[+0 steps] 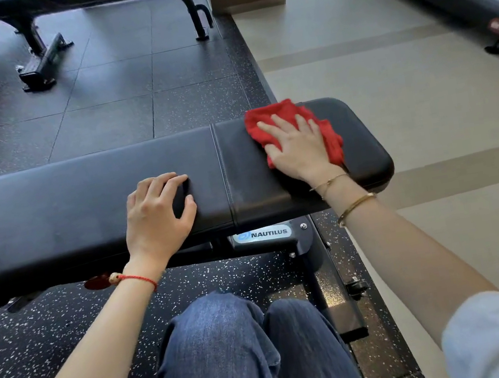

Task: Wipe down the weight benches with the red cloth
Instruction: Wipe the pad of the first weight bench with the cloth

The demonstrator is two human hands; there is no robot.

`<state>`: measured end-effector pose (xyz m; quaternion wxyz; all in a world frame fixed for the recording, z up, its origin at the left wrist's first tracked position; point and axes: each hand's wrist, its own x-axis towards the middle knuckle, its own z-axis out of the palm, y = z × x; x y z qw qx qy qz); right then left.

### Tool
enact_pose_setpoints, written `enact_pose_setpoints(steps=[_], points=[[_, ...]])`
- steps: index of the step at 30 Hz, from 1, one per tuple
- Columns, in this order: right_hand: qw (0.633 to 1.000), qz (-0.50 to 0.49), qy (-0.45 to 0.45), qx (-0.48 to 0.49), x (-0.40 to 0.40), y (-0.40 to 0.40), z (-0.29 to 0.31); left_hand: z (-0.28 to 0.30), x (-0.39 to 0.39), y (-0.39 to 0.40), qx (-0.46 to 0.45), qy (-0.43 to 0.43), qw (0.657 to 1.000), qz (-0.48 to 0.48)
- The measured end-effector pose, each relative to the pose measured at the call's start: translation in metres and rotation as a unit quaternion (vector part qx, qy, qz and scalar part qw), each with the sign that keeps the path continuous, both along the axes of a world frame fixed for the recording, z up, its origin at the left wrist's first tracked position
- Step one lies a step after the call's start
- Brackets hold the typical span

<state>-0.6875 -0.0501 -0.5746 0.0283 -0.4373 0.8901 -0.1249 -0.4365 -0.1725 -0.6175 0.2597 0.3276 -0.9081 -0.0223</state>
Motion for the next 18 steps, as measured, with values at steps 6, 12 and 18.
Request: enact_pose_setpoints(steps=[6, 12, 18], points=[[0.986, 0.157, 0.017, -0.042, 0.040, 0.035, -0.013, 0.001, 0.001, 0.000, 0.002, -0.003, 1.000, -0.003], [0.998, 0.029, 0.024, -0.051, -0.011, 0.041, -0.014, 0.000, 0.000, 0.001, 0.001, -0.001, 1.000, 0.001], [1.000, 0.006, -0.024, -0.009, -0.009, -0.030, -0.005, 0.001, -0.002, 0.000, -0.002, -0.002, 1.000, 0.004]])
